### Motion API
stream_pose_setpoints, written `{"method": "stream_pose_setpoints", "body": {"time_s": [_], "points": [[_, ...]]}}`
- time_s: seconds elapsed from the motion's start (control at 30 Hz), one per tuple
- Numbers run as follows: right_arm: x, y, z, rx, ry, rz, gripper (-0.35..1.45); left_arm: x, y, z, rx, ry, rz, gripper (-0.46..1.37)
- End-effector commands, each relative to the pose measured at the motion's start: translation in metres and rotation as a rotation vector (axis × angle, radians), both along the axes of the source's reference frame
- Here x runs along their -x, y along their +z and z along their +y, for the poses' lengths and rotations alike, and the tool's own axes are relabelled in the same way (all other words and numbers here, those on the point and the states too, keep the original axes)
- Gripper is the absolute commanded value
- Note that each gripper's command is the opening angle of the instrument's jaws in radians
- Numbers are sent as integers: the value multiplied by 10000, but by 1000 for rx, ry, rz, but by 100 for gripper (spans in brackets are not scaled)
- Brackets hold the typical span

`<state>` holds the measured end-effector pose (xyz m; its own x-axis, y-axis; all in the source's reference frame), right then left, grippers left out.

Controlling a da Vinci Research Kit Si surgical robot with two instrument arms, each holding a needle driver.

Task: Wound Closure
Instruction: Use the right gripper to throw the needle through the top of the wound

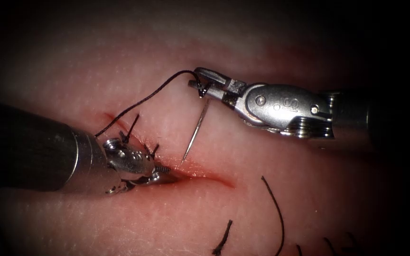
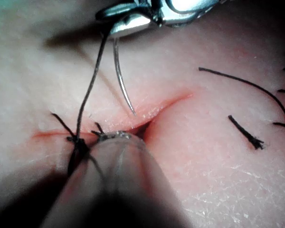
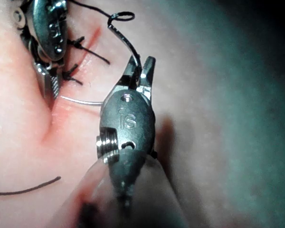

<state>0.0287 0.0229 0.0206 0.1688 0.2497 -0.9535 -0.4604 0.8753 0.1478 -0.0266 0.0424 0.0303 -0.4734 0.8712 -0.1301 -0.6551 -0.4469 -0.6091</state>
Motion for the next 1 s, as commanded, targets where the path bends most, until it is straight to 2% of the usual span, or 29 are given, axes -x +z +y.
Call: {"method": "stream_pose_setpoints", "body": {"time_s": [0.03,0.17,0.57,0.77,1.0], "points": [[0,0,1,7,6,-5,-35,0,-1,0,2,-2,-6,8],[0,-1,1,27,-3,-12,-35,1,-7,3,11,-11,-23,-5],[0,-9,6,108,-35,-51,-35,9,-41,9,56,-7,-74,3],[-4,-10,6,164,-58,-71,-35,4,-44,2,61,-5,-71,-7],[-12,-13,8,245,-88,-103,-35,3,-43,1,64,-5,-75,1]]}}
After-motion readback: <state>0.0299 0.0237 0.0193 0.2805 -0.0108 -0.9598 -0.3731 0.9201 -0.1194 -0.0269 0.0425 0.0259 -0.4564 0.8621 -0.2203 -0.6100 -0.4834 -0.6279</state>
